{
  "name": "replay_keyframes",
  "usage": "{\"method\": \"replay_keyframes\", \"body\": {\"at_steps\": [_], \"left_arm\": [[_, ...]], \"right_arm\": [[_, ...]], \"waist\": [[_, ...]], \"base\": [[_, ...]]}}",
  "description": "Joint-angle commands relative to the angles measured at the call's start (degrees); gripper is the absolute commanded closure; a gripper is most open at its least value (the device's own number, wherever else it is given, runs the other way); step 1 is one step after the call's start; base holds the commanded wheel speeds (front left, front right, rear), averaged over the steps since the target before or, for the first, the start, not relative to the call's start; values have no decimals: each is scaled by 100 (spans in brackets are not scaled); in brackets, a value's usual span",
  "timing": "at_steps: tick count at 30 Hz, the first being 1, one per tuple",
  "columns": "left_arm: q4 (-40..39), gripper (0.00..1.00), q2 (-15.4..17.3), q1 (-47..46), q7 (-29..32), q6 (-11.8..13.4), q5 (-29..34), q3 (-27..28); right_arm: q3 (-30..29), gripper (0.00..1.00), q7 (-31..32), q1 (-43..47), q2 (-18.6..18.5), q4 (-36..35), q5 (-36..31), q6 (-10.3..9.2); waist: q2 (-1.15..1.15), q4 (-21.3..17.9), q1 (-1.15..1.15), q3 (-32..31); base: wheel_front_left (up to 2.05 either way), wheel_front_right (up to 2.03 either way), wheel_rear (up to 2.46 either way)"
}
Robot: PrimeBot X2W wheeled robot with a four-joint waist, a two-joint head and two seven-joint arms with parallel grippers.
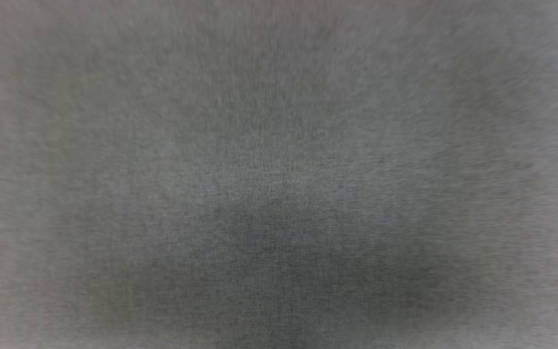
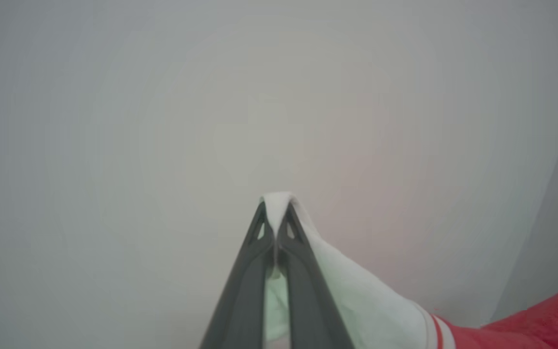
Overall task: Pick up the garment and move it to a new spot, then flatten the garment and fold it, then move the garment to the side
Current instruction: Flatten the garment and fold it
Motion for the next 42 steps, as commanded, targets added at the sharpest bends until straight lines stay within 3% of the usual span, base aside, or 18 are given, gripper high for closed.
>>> {"method": "replay_keyframes", "body": {"at_steps": [1,7,12,20,30,35,42], "left_arm": [[87,100,-66,-11,-100,-25,-25,-49],[455,100,-174,202,-467,-44,-168,-319],[606,100,-198,496,-488,-40,-546,-520],[690,100,-41,1330,273,-41,-1199,-989],[608,100,198,2527,931,-42,-1658,-1388],[237,100,294,3536,884,-42,-1855,-1614],[-395,100,485,5078,678,-10,-2031,-1795]], "right_arm": [[-57,100,-43,-41,18,91,-92,2],[-165,100,-95,-27,226,586,-384,2],[-166,100,-108,84,314,893,-356,2],[163,100,-111,584,199,1277,342,-2],[1285,100,269,1673,-56,1550,1387,-2],[2099,100,751,2776,-347,1054,2269,-3],[2813,100,1275,4724,-1147,-441,3360,-2]], "waist": [[0,223,0,1110],[0,409,0,1379],[0,497,0,1171],[0,561,0,173],[0,564,0,-1141],[0,617,0,-1806],[0,707,0,-2502]], "base": [[0,0,0],[0,0,0],[0,0,0],[0,0,0],[0,0,0],[0,0,0],[0,0,0]]}}
